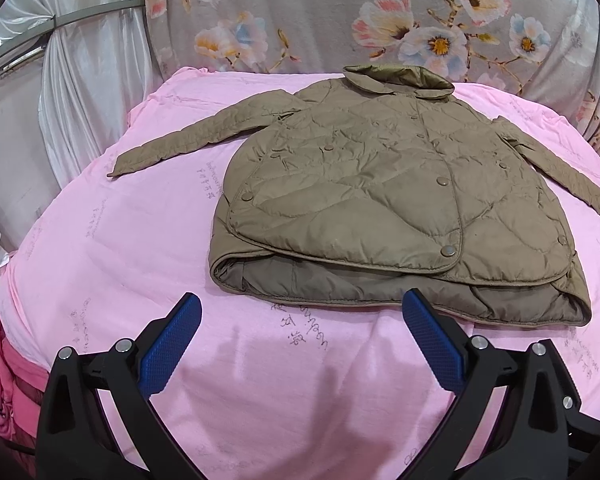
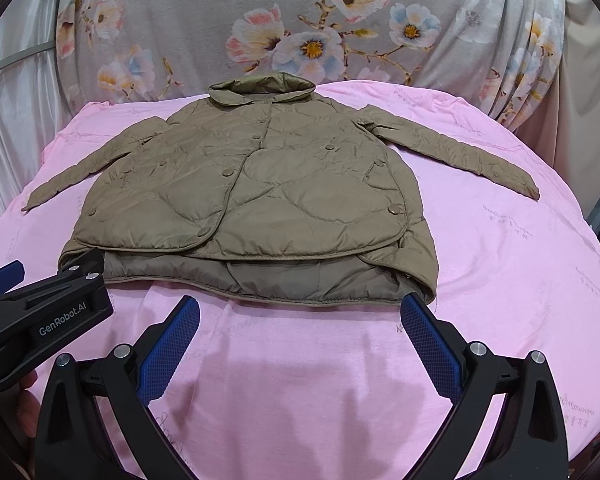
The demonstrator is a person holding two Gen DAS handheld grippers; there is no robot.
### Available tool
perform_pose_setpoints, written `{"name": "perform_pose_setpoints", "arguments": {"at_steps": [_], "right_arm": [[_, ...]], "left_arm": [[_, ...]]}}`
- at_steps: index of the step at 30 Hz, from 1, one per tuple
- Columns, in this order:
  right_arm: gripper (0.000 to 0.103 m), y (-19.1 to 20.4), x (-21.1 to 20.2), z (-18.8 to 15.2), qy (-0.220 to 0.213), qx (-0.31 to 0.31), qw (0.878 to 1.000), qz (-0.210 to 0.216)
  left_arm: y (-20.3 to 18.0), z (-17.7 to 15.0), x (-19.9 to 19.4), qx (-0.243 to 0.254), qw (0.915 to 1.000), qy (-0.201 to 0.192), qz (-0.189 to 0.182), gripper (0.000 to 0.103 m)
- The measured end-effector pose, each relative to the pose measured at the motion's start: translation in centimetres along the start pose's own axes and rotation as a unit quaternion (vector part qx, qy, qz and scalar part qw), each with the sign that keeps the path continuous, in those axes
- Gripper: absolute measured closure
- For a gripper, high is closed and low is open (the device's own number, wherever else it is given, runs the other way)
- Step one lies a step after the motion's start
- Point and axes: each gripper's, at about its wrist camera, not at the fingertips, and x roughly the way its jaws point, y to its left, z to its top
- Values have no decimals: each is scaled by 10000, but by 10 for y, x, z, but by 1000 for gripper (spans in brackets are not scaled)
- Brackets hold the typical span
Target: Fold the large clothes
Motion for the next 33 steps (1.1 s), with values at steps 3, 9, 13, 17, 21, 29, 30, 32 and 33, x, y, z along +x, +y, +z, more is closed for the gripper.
{"name": "perform_pose_setpoints", "arguments": {"at_steps": [3, 9, 13, 17, 21, 29, 30, 32, 33], "right_arm": [[5, 0, 0, 0, 0, -3, 10000, 6], [5, 1, 1, -2, 3, 0, 10000, 4], [5, 1, 2, -1, 7, -2, 10000, 4], [5, 5, 4, -6, 24, 2, 10000, 9], [5, 5, 6, -7, 55, 7, 10000, 12], [5, 2, 8, -5, 122, 33, 9999, 32], [5, 3, 8, -5, 130, 35, 9999, 31], [5, 2, 10, -5, 148, 41, 9999, 33], [5, 1, 12, -4, 158, 46, 9999, 32]], "left_arm": [[0, 1, 0, 2, 10000, 5, -6, 5], [1, 1, 0, 4, 10000, 9, -2, 5], [1, 2, 0, 5, 10000, 11, 0, 5], [1, 1, 1, -1, 10000, 20, 7, 5], [2, 1, 3, -1, 10000, 33, 14, 5], [1, 1, 6, 6, 10000, 76, 32, 5], [0, 1, 6, 6, 10000, 84, 34, 5], [0, 1, 7, -3, 10000, 92, 36, 5], [0, 1, 8, -4, 9999, 94, 39, 5]]}}
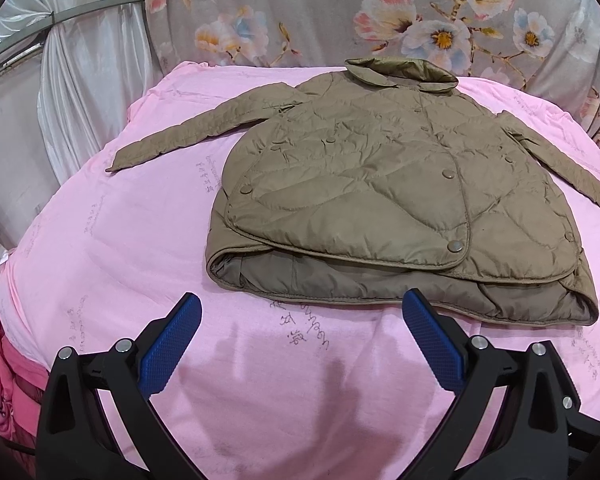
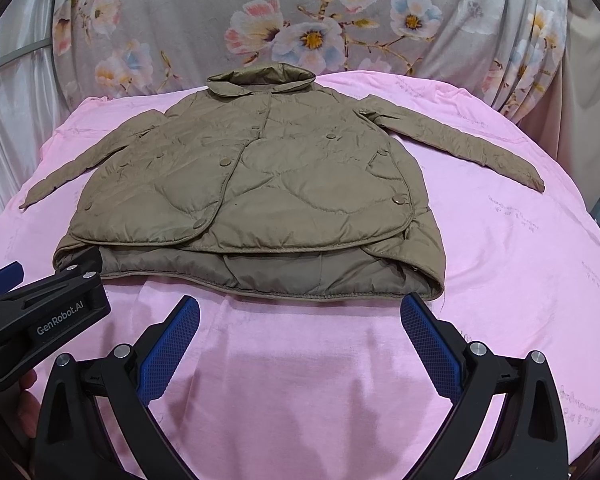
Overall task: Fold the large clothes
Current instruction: 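Grasp the jacket sleeve cuff with the right gripper and lift it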
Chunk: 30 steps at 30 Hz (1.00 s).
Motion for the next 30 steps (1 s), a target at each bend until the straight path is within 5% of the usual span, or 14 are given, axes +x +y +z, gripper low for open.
{"name": "perform_pose_setpoints", "arguments": {"at_steps": [7, 18, 30], "right_arm": [[5, -33, 19, 14, 92, 333, 9994, 95], [5, -180, 73, 92, -370, 1302, 9904, -294], [5, -355, 168, 137, -523, 3293, 9406, -644]], "left_arm": [[9, 10, 8, -161, 9999, 4, -8, 5], [31, 71, 35, -635, 9974, -283, 193, 5], [29, 125, 90, -683, 9937, -381, 803, 5]]}}
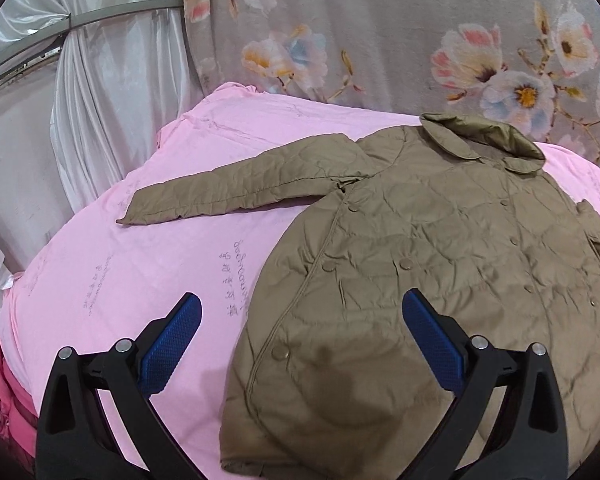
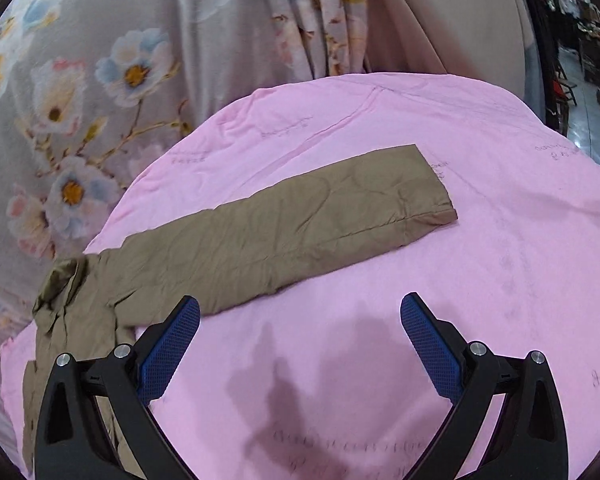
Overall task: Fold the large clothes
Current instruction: 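Grasp the jacket sleeve cuff with the right gripper and lift it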
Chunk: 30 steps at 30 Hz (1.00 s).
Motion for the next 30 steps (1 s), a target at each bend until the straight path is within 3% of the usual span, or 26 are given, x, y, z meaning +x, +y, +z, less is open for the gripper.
{"name": "perform_pose_setpoints", "arguments": {"at_steps": [10, 13, 14, 16, 17, 18, 19, 21, 25, 30], "right_arm": [[8, -46, 53, 26, 18, 1174, 9929, -177], [19, -43, 60, 32, -18, 1268, 9918, -156], [26, -42, 63, 35, -34, 1314, 9911, -198], [53, -42, 67, 38, -94, 1371, 9903, -185], [79, -42, 70, 40, -77, 1385, 9902, -154], [93, -41, 74, 42, -56, 1423, 9898, -55], [94, -39, 73, 43, -144, 1478, 9889, 22], [96, -21, 58, 47, -529, 1309, 9899, 156], [97, 60, 11, 56, -1180, 316, 9898, 734], [97, 192, -39, 38, -1254, -867, 9668, 2052]], "left_arm": [[-20, 1, 47, 112, 9992, 258, 274, 5], [-24, -5, 54, 164, 9990, 326, 275, 5], [-25, -6, 55, 189, 9988, 340, 284, 5], [-27, -9, 58, 232, 9986, 364, 295, 5], [-26, -10, 60, 240, 9985, 381, 303, 5], [-26, -11, 61, 236, 9985, 395, 304, 5], [-25, -12, 62, 227, 9984, 425, 300, 5], [-22, -13, 64, 216, 9983, 448, 309, 5], [-15, -15, 69, 195, 9979, 489, 377, 5], [-6, -21, 75, 57, 9976, 603, 326, 5]]}}
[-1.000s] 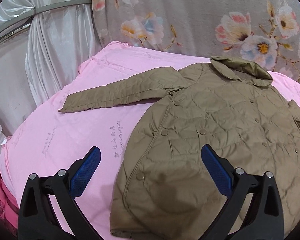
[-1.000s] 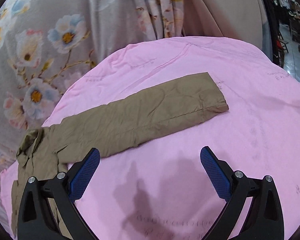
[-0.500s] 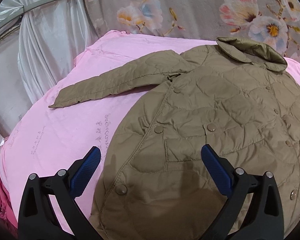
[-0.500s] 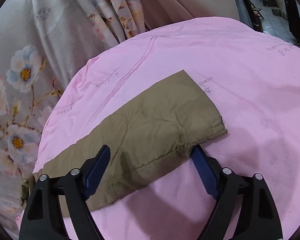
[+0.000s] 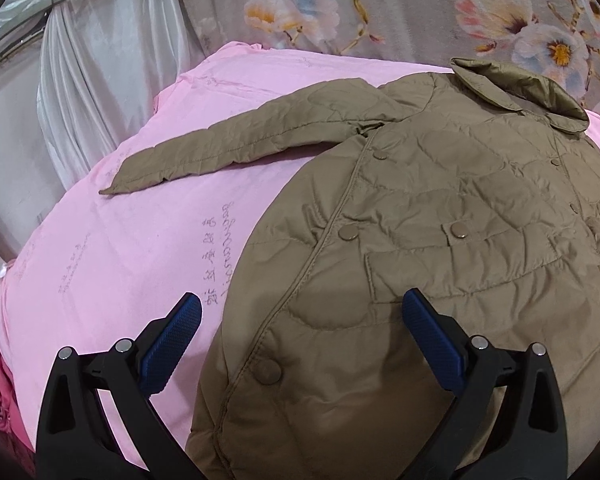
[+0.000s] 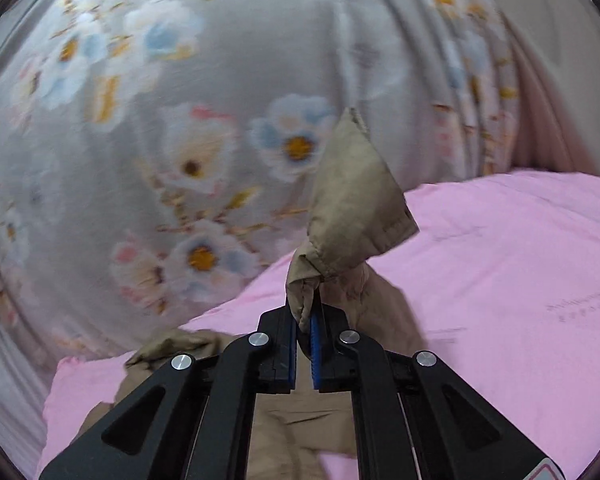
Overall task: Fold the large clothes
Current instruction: 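Grasp the jacket sleeve cuff with the right gripper and lift it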
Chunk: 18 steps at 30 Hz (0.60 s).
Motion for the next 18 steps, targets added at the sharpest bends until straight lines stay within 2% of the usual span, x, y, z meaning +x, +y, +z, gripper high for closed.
{"name": "perform_pose_setpoints", "arguments": {"at_steps": [4, 6, 9, 13, 18], "right_arm": [[97, 106, 14, -24, 403, -672, 9916, 1029], [97, 155, 24, -48, 687, -989, 9821, 1446], [98, 211, 40, -92, 1147, -1366, 9667, 1836], [97, 254, 61, -150, 1778, -1571, 9477, 2136], [96, 276, 83, -205, 2396, -1761, 9310, 2119]], "left_arm": [[3, -5, 4, -91, 9999, 12, -110, 5], [3, -7, 5, -111, 9998, -1, -137, 5], [2, -9, 5, -99, 9998, -26, -183, 5], [3, -9, 7, -155, 9995, -5, -283, 5], [4, -10, 8, -183, 9993, 8, -328, 5]]}}
